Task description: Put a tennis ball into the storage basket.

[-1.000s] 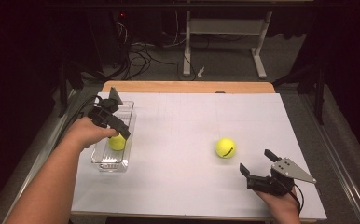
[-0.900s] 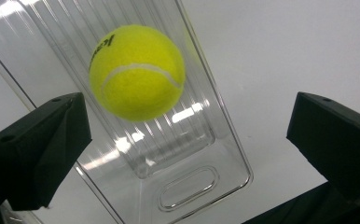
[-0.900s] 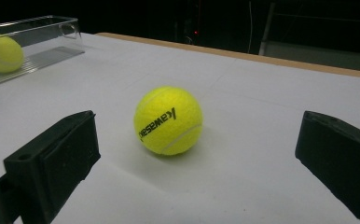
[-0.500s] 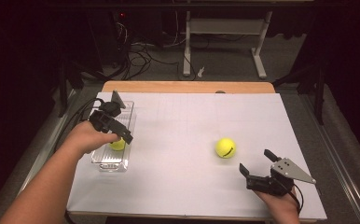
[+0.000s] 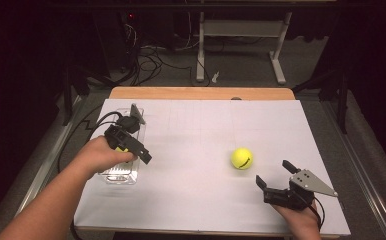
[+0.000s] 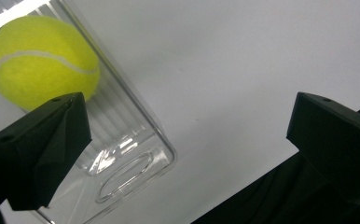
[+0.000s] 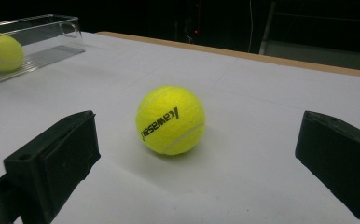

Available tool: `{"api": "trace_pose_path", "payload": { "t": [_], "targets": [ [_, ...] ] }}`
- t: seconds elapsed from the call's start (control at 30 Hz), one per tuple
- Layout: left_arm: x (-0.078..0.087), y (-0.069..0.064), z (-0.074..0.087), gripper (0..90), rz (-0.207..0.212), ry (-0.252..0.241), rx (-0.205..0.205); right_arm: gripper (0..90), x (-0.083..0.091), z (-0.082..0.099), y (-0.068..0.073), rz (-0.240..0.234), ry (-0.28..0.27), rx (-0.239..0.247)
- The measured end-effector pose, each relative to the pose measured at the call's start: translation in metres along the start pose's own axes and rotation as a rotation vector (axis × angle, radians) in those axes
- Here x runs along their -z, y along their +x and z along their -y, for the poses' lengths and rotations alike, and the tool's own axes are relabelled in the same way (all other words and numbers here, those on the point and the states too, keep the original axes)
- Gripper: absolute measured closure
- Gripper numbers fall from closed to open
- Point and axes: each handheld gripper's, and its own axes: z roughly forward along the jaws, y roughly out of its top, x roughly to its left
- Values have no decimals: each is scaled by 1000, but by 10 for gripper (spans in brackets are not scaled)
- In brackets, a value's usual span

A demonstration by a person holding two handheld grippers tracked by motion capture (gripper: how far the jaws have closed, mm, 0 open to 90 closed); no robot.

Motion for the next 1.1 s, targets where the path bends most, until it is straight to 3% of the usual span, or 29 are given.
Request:
{"api": "trace_pose_path", "payload": {
  "t": [0.57,1.1],
  "targets": [
    [-10,-33,-6,8,14,-12,-71,3,-1,0,1,-2,1,3],
    [-30,-74,-14,25,47,17,-178,3,0,0,1,-4,-1,4]
  ]
}}
